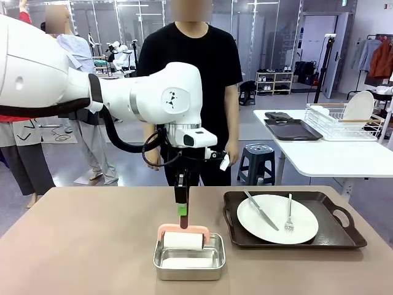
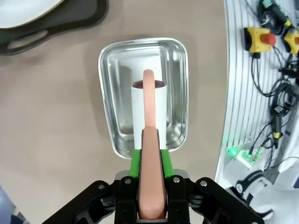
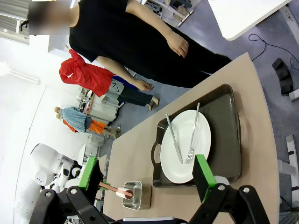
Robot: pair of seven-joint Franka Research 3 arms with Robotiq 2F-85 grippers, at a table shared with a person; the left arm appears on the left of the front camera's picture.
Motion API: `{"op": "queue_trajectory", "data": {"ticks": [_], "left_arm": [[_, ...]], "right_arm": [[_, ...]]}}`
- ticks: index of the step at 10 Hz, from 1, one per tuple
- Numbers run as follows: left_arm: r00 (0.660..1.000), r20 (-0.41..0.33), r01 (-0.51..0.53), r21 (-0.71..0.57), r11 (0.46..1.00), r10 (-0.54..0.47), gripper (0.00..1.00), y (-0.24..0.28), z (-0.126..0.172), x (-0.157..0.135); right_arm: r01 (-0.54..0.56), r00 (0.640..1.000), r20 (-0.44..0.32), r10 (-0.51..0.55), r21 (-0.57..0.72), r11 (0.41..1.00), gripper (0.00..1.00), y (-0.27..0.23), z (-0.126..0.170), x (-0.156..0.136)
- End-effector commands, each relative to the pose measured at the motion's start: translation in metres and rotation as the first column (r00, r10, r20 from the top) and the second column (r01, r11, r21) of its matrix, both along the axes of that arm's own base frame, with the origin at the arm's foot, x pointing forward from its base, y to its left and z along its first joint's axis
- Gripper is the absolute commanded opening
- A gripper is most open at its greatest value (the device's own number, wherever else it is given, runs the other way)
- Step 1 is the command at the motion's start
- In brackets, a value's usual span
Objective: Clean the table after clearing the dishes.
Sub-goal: Place the Lint Roller back on top of the Airtight Container.
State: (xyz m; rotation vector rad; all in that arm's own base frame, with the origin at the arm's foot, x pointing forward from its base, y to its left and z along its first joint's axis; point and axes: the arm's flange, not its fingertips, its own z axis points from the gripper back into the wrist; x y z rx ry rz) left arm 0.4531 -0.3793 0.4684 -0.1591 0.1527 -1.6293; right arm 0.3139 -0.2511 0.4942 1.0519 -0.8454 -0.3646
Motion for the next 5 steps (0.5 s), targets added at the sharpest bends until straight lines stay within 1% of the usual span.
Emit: {"op": "queue_trajectory", "data": {"ticks": [1, 3, 5], "left_arm": [[0.999, 0.004, -0.049, -0.050, 0.998, 0.050, 0.20, 0.005, -0.009, 0.002], [0.999, 0.017, -0.045, -0.073, 0.996, 0.046, 0.20, 0.008, -0.024, 0.011], [0.998, 0.001, -0.058, -0.060, 0.997, 0.058, 0.20, 0.012, -0.042, 0.025]], "right_arm": [[-0.004, 1.000, 0.017, 0.004, 0.004, 1.000, 1.00, 0.000, 0.002, -0.002], [-0.004, 1.000, 0.017, 0.004, 0.004, 1.000, 1.00, 0.000, 0.002, -0.002], [-0.004, 1.000, 0.017, 0.004, 0.004, 1.000, 1.00, 0.000, 0.002, -0.002]]}}
